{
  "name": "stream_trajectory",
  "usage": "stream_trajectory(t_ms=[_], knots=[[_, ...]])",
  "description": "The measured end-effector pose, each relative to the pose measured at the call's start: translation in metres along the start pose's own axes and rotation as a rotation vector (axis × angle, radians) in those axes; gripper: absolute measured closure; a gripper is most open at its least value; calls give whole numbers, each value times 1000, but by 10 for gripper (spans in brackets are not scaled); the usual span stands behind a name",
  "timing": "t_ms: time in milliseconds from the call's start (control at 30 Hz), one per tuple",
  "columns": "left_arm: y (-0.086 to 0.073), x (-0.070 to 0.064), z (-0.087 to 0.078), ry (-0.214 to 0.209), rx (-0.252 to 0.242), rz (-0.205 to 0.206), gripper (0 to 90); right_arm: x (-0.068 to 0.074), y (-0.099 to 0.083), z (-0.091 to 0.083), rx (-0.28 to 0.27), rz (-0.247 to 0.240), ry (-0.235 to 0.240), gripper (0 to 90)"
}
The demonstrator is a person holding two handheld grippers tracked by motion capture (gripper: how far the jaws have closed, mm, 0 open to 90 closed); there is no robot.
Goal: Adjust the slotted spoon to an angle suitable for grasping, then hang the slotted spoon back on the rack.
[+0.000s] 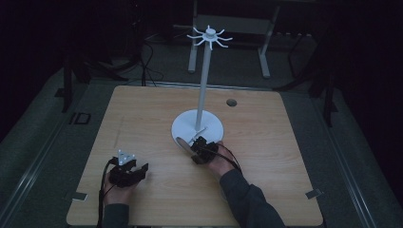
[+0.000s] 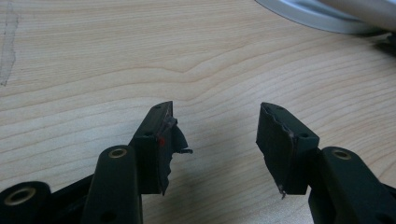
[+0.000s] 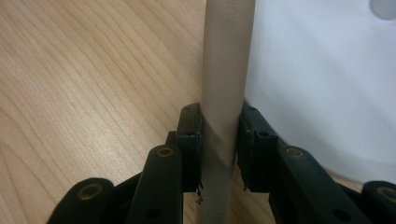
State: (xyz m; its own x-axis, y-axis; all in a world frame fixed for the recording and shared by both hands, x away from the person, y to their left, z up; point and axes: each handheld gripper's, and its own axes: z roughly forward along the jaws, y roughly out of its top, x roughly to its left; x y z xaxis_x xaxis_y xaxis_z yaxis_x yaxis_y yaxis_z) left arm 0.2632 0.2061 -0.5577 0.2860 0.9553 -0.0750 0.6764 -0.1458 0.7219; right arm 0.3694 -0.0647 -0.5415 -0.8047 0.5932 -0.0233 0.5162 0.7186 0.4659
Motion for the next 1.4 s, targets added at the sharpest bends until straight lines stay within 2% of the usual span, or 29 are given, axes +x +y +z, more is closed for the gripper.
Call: stream_trajectory(t_ms=[267, 600, 833, 900, 1067, 1400], knots=[[0, 0, 0, 0, -2, 1, 470, 0, -2, -9, -36, 13, -7, 723], [0, 0, 1, 1, 1, 2, 471, -1, -10, -33, -128, 18, -28, 725], [1, -1, 1, 0, 2, 7, 470, -4, -14, -47, -186, 40, -48, 726], [1, -2, 1, -1, 5, 9, 470, -8, -16, -53, -216, 44, -63, 727], [0, -2, 1, 0, 4, 11, 470, -15, -18, -63, -249, 68, -88, 728], [1, -4, 3, 3, 8, 14, 470, -33, -26, -87, -374, 127, -153, 730]])
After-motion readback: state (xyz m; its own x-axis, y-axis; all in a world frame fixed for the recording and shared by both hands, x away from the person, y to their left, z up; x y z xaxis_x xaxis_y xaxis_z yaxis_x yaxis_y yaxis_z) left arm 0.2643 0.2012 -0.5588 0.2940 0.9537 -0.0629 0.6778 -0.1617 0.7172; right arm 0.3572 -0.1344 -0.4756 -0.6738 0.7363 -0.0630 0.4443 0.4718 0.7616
